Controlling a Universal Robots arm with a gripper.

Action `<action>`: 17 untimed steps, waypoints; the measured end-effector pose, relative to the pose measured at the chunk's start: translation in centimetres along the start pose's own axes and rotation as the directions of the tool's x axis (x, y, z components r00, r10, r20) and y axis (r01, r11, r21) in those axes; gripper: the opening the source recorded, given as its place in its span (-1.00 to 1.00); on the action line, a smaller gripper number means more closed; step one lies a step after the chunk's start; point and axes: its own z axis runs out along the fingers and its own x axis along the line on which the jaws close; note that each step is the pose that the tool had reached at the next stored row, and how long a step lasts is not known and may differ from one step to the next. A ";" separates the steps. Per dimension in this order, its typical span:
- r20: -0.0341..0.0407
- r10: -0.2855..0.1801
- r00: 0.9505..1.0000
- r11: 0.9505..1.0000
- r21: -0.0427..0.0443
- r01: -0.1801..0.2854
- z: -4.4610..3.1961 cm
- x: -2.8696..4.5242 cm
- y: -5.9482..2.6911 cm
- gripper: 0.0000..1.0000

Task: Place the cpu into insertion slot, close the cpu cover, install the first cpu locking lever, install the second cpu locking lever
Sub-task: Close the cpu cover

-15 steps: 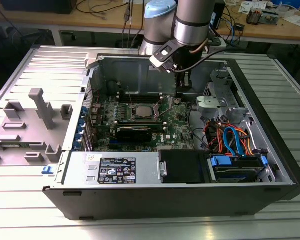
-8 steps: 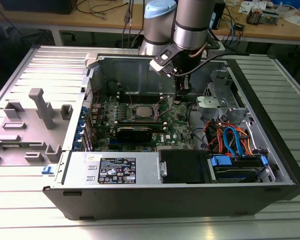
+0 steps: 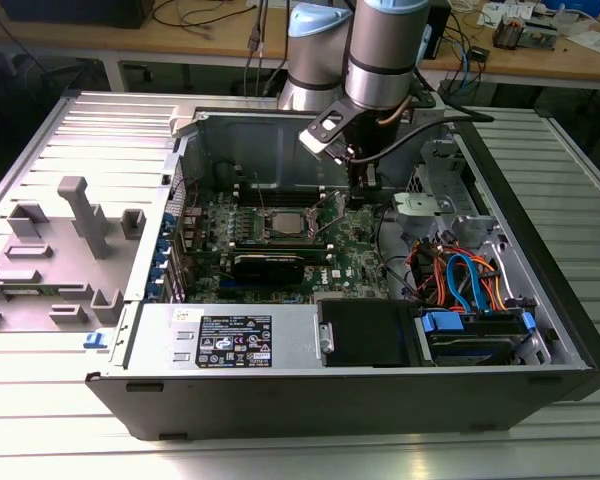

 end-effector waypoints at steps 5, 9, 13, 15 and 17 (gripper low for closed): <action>-0.003 -0.002 1.000 1.000 0.001 0.002 0.03 0.02 -0.17 -0.79; -0.006 -0.002 1.000 1.000 0.005 0.002 0.03 0.02 -0.36 -0.79; -0.010 -0.002 1.000 1.000 0.014 0.002 0.02 0.03 -0.49 -0.79; -0.010 -0.002 1.000 1.000 0.019 0.002 0.02 0.04 -0.52 -0.79; -0.012 -0.002 1.000 1.000 0.021 0.002 0.02 0.05 -0.62 -0.79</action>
